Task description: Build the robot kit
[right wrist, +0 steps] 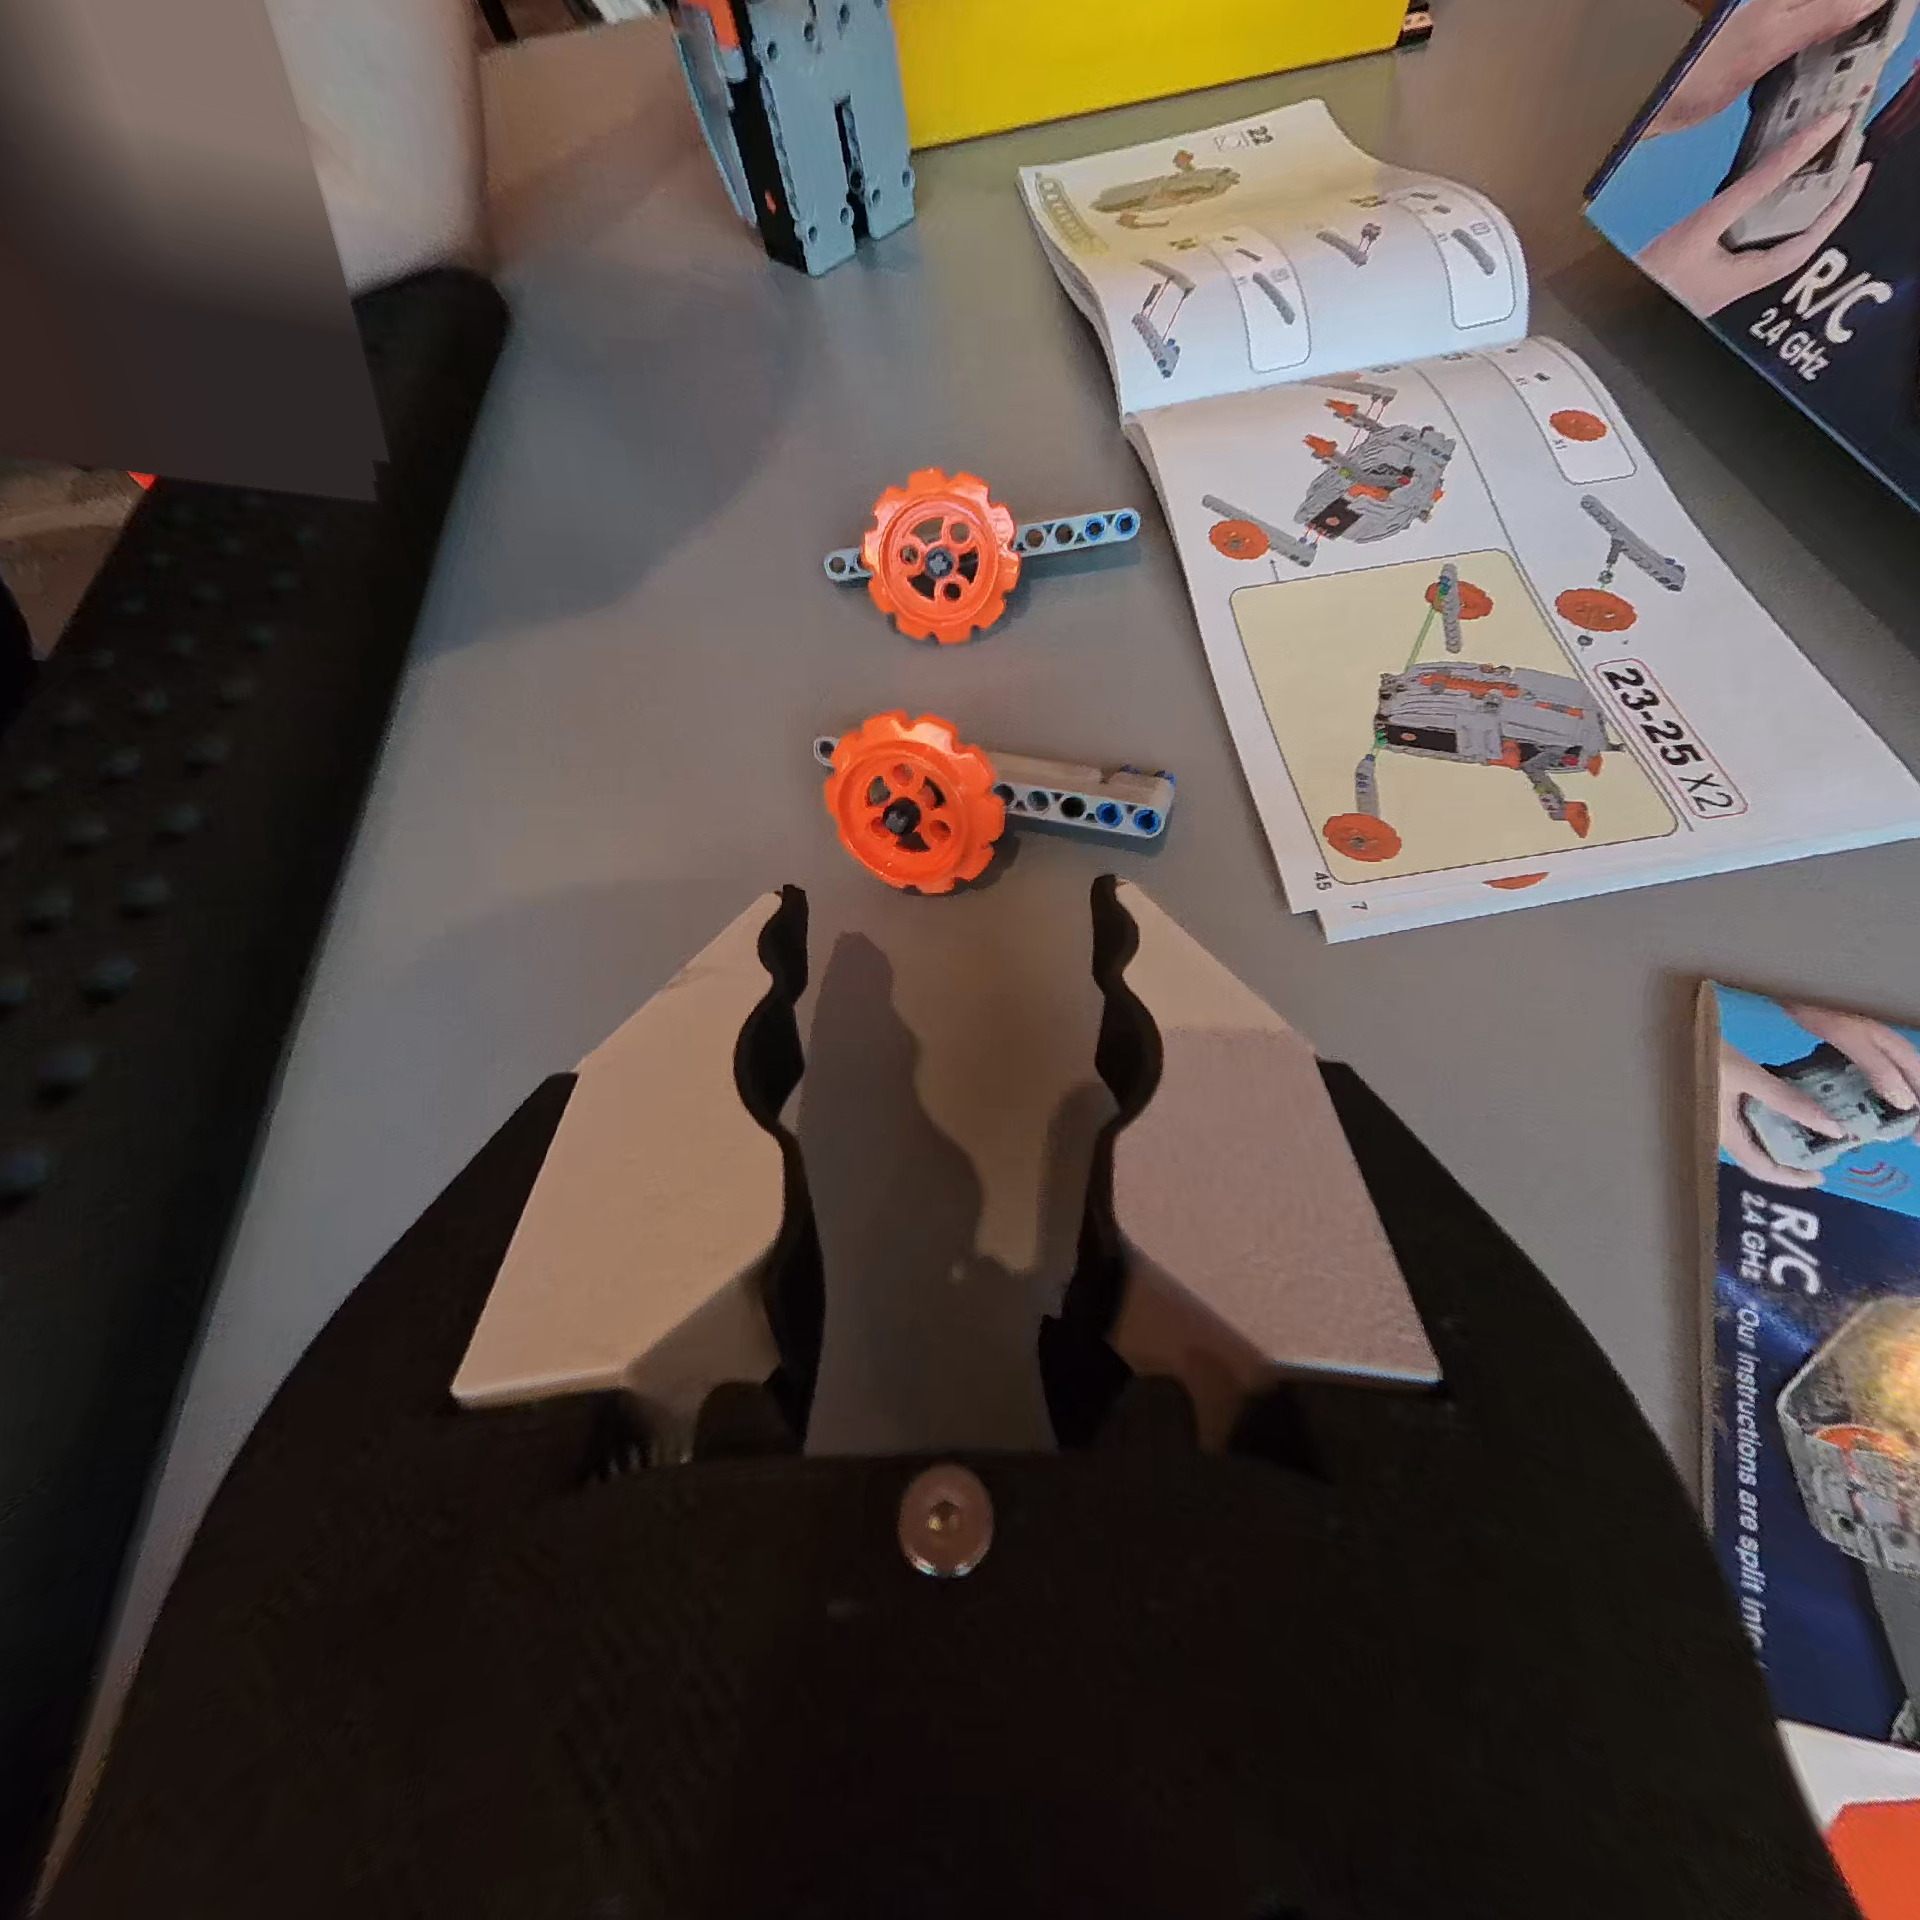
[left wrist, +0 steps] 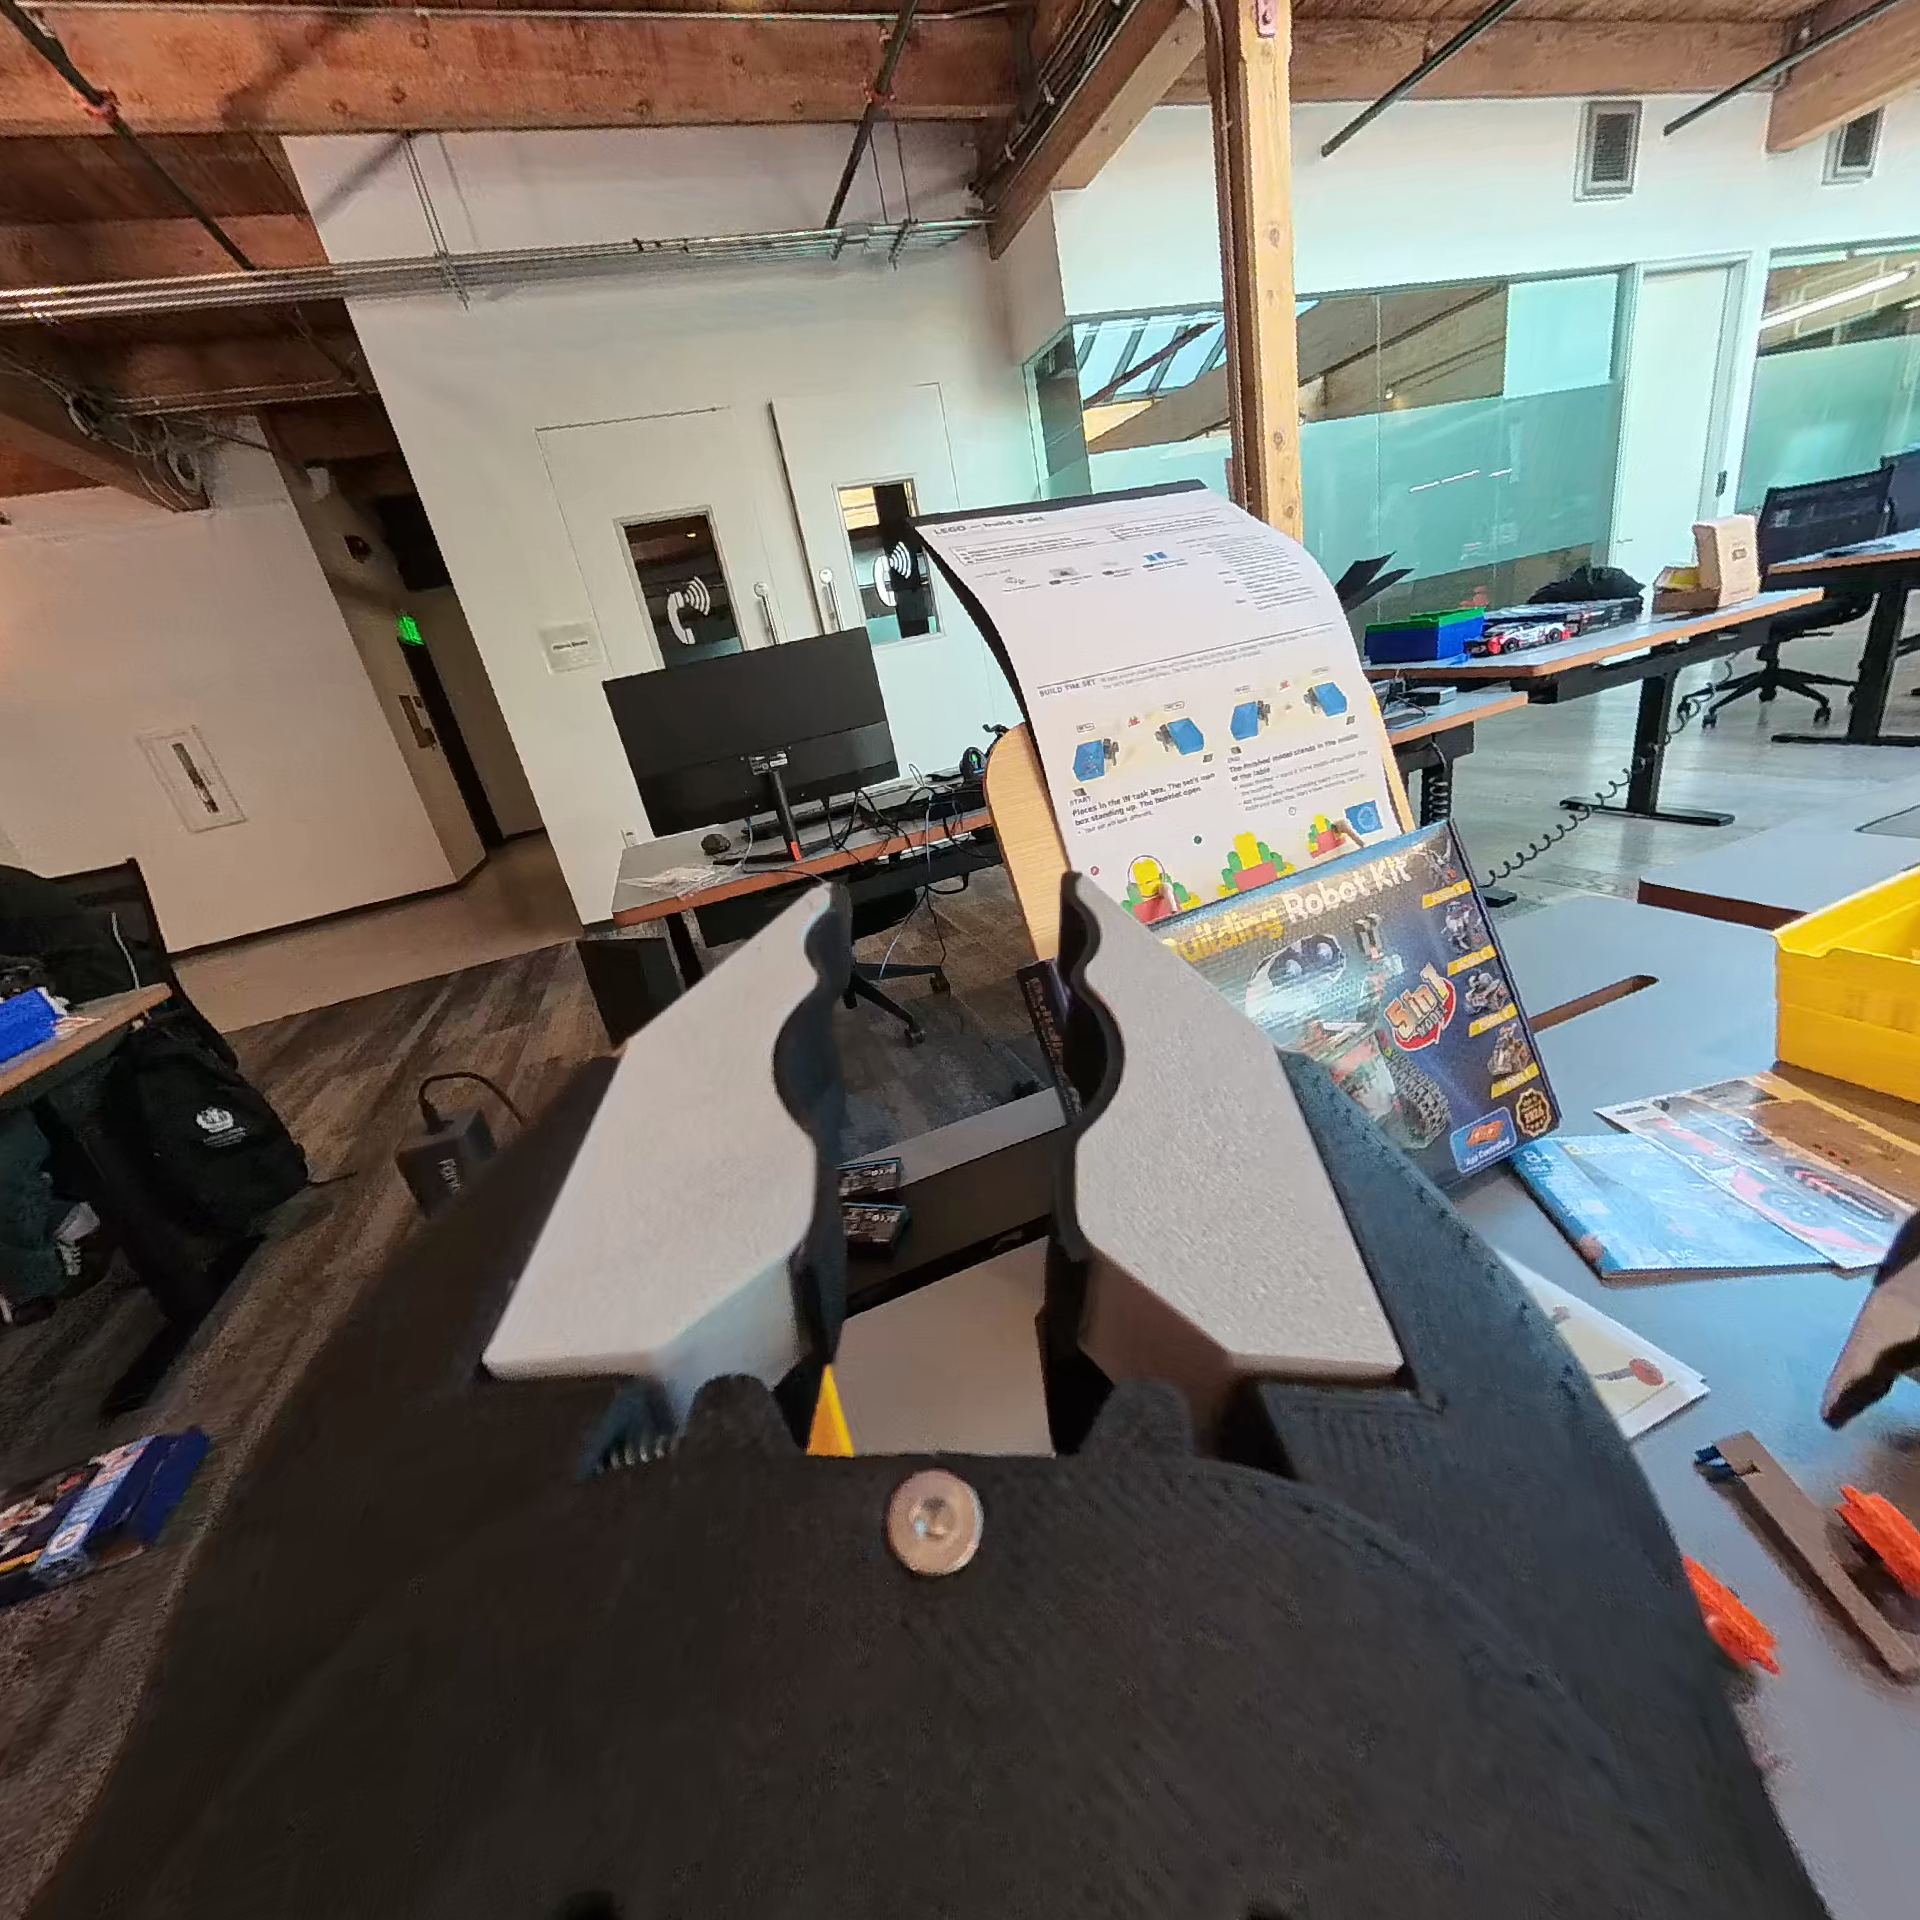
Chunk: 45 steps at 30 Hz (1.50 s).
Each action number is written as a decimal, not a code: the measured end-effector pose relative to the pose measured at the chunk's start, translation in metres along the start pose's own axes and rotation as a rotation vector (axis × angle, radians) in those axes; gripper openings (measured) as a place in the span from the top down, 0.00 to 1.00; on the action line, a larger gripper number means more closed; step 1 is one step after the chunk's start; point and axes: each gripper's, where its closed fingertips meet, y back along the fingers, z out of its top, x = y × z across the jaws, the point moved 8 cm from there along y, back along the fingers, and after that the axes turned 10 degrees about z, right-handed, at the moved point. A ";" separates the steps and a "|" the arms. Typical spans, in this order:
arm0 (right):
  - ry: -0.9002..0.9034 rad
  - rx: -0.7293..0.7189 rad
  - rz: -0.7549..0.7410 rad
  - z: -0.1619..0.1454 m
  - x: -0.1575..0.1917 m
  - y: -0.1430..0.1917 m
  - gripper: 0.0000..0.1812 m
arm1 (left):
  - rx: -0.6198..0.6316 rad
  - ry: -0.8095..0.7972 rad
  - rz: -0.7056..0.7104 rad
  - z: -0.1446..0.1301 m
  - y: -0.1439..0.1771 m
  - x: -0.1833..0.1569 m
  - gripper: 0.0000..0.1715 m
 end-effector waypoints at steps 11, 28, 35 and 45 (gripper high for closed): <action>0.048 0.029 -0.047 -0.004 0.011 0.001 0.68 | 0.045 0.011 -0.035 -0.011 -0.019 -0.028 0.78; 0.021 0.157 -0.062 -0.011 0.003 -0.005 0.68 | 0.088 0.035 -0.072 -0.015 -0.015 -0.017 0.78; -0.003 0.085 -0.084 -0.009 0.000 0.002 0.68 | 0.091 0.040 -0.121 -0.016 -0.015 -0.012 0.78; -0.108 -0.086 -0.239 0.017 0.023 -0.013 0.62 | 0.094 0.142 -0.034 -0.020 0.017 0.054 0.80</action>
